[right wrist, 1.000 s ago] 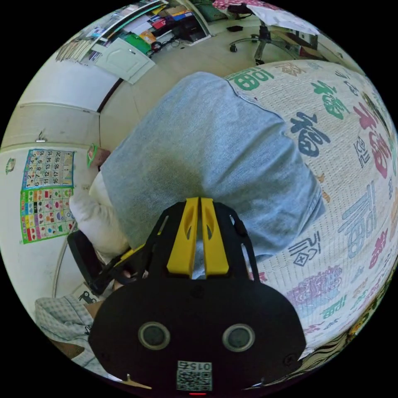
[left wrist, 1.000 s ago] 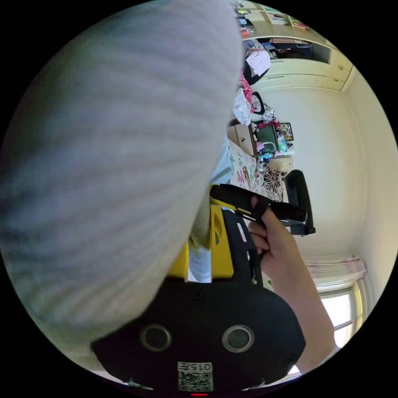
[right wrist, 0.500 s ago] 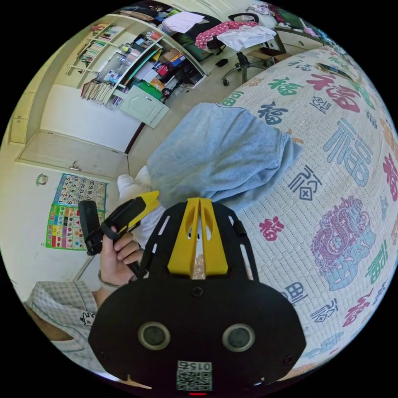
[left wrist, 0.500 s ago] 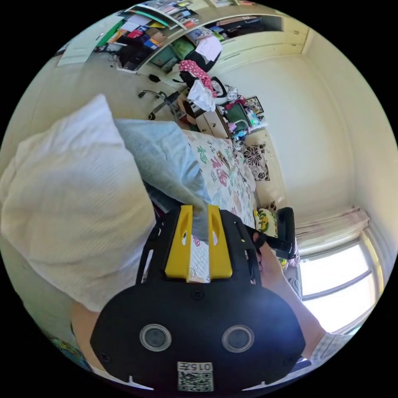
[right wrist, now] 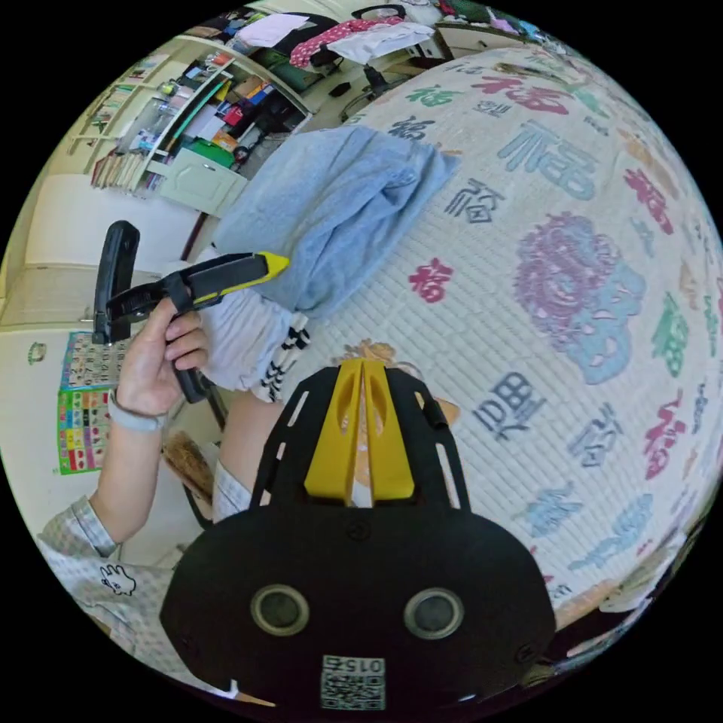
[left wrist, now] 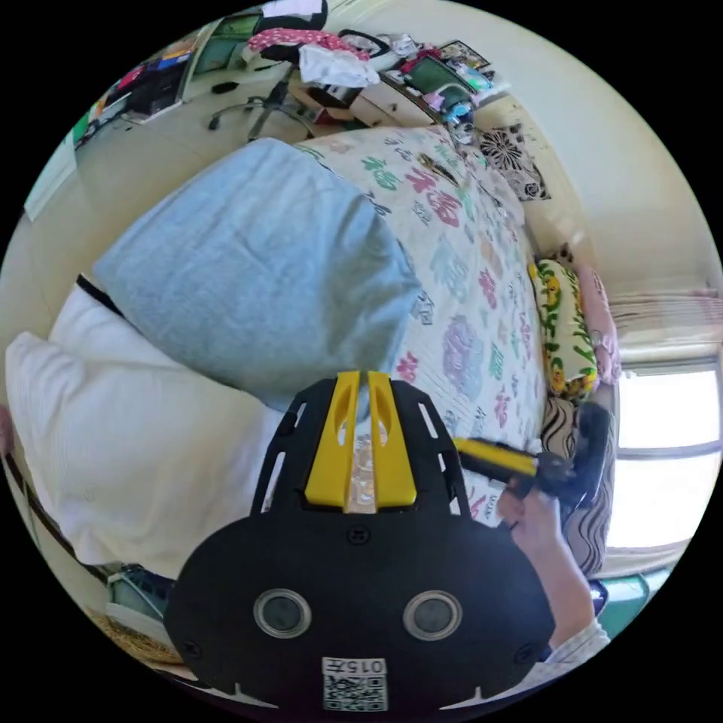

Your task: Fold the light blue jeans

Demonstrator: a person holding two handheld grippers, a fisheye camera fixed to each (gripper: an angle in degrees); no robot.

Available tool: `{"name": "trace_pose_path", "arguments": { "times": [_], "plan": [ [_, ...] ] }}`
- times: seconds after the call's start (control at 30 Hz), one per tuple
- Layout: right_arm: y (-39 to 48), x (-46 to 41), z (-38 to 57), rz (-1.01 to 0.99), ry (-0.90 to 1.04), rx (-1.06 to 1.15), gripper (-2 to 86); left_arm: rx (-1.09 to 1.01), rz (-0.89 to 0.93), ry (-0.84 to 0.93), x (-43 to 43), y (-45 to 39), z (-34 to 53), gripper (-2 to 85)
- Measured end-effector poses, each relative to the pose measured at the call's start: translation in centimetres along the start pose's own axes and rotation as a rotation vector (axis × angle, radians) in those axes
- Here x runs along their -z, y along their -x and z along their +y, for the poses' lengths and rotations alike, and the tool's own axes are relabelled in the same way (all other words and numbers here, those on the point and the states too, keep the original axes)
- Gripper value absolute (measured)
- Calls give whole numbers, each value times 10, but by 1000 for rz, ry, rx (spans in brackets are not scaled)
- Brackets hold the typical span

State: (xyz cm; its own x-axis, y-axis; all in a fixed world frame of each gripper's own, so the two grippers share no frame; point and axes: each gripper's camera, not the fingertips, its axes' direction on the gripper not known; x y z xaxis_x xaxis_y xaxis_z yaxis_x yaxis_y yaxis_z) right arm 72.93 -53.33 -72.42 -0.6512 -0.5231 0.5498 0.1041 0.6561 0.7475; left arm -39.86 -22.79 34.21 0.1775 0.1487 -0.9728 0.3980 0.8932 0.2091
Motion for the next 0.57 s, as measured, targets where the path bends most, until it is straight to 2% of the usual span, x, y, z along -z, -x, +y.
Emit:
{"name": "trace_pose_path", "arguments": {
  "times": [0.07, 0.13, 0.23, 0.33, 0.47, 0.57],
  "plan": [
    [-11, 97, 15, 184, -79, -33, -6, -78, 103, -91, -6, -41, 27, -7],
    [-15, 178, 34, 245, -136, -68, -5, -144, 200, -118, -13, -76, 49, -7],
    [-5, 304, 78, 353, -163, -120, -5, -304, 326, -97, -33, -143, 84, -7],
    [25, 411, 136, 559, -221, -155, -5, -523, 388, -91, -61, -222, 124, -8],
    [63, 525, 234, 810, -366, -191, -4, -734, 482, 36, -129, -340, 188, -6],
    [60, 579, 304, 848, -407, -235, -2, -823, 570, 186, -186, -419, 244, -6]
  ]
}}
